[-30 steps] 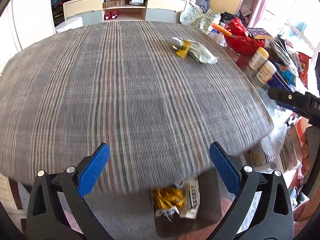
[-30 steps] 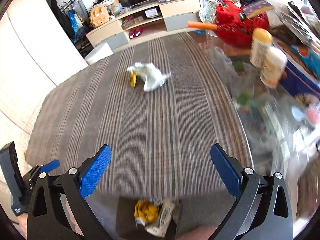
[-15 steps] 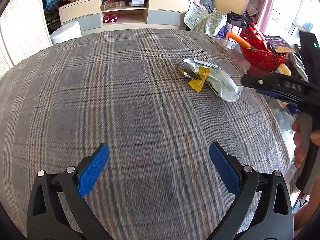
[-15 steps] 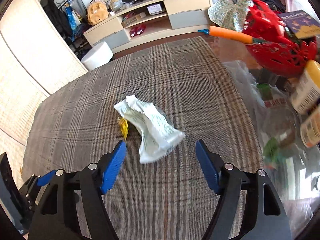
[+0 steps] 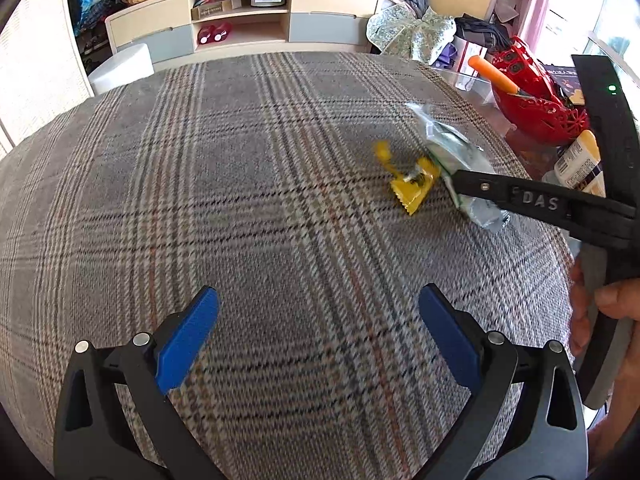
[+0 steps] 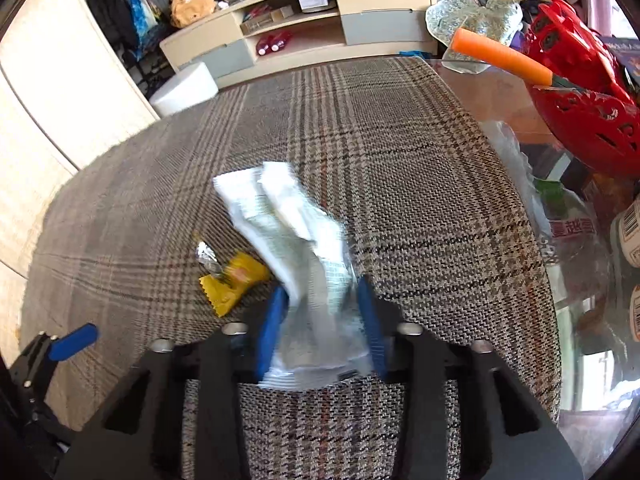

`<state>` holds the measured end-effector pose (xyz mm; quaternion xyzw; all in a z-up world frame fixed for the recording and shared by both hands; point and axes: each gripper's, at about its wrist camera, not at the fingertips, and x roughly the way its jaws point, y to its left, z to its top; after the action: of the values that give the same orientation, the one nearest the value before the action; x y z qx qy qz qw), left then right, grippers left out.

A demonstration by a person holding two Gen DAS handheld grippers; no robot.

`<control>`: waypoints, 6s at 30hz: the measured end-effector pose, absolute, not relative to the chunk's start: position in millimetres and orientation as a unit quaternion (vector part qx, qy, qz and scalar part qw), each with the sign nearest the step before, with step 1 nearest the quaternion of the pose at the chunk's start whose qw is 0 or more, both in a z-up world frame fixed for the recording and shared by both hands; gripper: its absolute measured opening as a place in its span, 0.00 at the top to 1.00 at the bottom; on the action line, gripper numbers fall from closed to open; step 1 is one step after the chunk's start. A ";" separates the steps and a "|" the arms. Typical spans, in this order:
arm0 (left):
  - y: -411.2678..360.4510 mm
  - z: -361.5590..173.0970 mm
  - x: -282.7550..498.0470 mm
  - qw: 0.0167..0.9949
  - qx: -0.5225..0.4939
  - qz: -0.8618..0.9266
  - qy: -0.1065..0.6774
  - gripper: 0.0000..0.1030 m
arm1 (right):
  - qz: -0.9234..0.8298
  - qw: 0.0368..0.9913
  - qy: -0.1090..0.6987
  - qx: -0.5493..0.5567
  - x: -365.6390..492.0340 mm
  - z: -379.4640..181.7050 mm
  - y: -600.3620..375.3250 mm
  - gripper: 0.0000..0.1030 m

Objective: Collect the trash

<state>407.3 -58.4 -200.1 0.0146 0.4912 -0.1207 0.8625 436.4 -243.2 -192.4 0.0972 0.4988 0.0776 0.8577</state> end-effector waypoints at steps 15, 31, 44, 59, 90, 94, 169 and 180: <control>-117.2 -195.1 457.6 0.872 0.026 -0.151 0.465 0.23 | 0.066 0.860 0.499 0.086 417.7 -174.1 -290.5 0.78; -140.4 -208.8 477.5 0.865 0.047 -0.161 0.474 0.86 | 0.082 0.850 0.510 0.100 398.9 -187.1 -295.3 0.77; -113.6 -162.8 377.5 0.863 0.041 -0.165 0.476 0.88 | 0.089 0.852 0.506 0.104 324.0 -160.2 -268.8 0.77; -65.4 -158.7 174.3 0.868 -0.002 -0.184 0.461 0.87 | 0.108 0.854 0.497 0.109 140.7 -162.3 -230.1 0.77; -52.5 -330.3 136.4 0.783 -0.054 -0.190 0.590 0.83 | 0.077 0.809 0.573 0.105 79.6 -321.4 -187.1 0.69; -50.3 -330.2 140.9 0.782 -0.059 -0.191 0.590 0.71 | 0.079 0.809 0.575 0.093 82.0 -322.7 -184.6 0.54; 27.3 -3.5 -22.1 0.977 -0.011 -0.060 0.204 0.08 | -0.040 0.982 0.184 0.014 -42.5 5.8 -193.7 0.03; 26.4 -3.0 -19.7 0.978 -0.007 -0.061 0.201 0.08 | -0.038 0.981 0.190 0.017 -39.0 3.1 -194.1 0.03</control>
<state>-19.7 26.4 -3.0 -0.0070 0.2008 -0.0608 0.9777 -39.0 -194.1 3.1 0.0165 0.1898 -0.0379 0.9809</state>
